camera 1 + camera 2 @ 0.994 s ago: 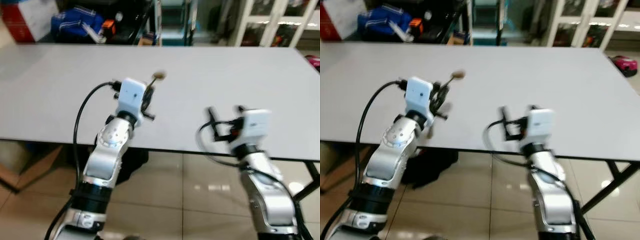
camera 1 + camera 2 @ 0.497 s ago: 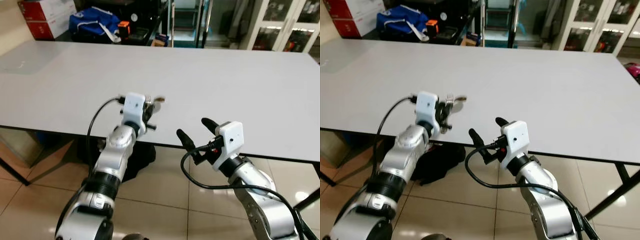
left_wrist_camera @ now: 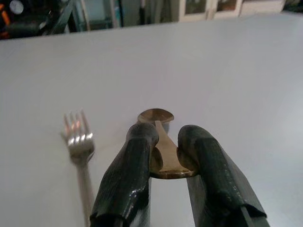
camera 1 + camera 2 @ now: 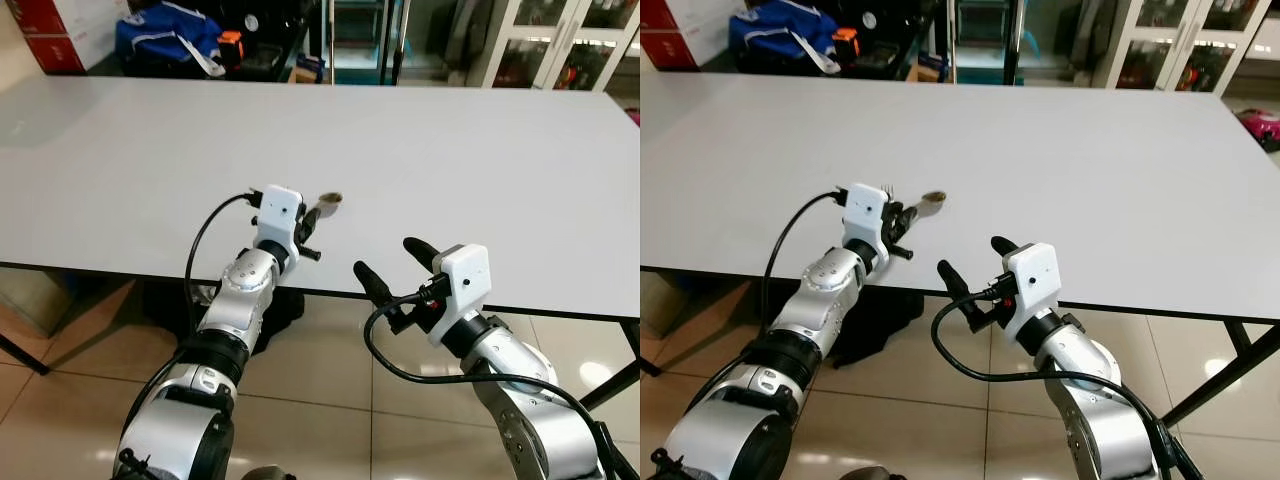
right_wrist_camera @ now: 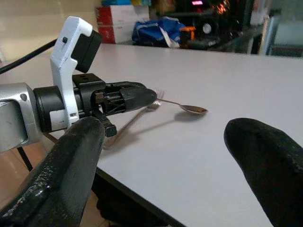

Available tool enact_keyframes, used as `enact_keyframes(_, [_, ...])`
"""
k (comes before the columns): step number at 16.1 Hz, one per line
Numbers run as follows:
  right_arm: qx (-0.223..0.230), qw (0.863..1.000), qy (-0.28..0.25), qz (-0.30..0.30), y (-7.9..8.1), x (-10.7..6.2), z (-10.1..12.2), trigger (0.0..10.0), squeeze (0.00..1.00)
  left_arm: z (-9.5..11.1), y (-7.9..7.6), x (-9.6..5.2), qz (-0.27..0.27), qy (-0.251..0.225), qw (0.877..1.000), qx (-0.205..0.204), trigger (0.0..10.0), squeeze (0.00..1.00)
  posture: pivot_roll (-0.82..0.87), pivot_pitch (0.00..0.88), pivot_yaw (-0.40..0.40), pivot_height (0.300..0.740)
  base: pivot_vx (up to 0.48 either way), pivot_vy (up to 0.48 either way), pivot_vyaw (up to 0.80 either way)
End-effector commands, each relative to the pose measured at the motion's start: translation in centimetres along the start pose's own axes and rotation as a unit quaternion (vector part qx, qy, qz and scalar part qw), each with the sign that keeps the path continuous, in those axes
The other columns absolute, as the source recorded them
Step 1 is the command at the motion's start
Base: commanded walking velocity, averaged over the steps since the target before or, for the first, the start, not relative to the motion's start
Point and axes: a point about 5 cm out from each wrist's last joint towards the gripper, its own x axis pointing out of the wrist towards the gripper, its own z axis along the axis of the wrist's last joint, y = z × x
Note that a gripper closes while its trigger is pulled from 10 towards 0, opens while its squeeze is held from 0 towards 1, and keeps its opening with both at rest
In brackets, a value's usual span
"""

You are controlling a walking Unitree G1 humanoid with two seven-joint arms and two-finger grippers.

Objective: Setting the table

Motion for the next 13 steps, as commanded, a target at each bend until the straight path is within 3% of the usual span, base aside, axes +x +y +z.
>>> enact_keyframes(1, [0.003, 1.000, -0.009, -0.001, 0.1, -0.2, 0.6, 10.0, 0.00, 0.5, 0.2, 0.3, 0.013, -0.007, 1.000, 0.012, 10.0, 0.00, 0.00, 0.055, 0.057, 0.740, 0.000, 0.000, 0.00])
enact_keyframes(6, [0.007, 1.000, -0.003, 0.001, 0.4, -0.5, 0.4, 10.0, 0.00, -0.5, 0.4, 0.1, 0.044, 0.007, 0.999, 0.009, 10.0, 0.00, 0.00, 0.070, 0.054, 0.740, 0.000, 0.000, 0.00])
enact_keyframes(11, [0.003, 1.000, 0.002, 0.004, 0.4, -0.5, 0.4, 10.0, 0.00, -2.4, 0.2, -0.1, 0.056, 0.062, 0.997, -0.008, 10.0, 0.00, 0.00, 0.075, 0.055, 0.740, 0.000, 0.000, 0.00])
enact_keyframes(13, [0.004, 1.000, 0.002, 0.003, 0.4, -0.5, 0.4, 10.0, 0.00, -2.8, 0.6, -0.1, 0.080, 0.085, 0.993, 0.013, 10.0, 0.00, 0.00, 0.076, 0.057, 0.740, 0.000, 0.000, 0.00])
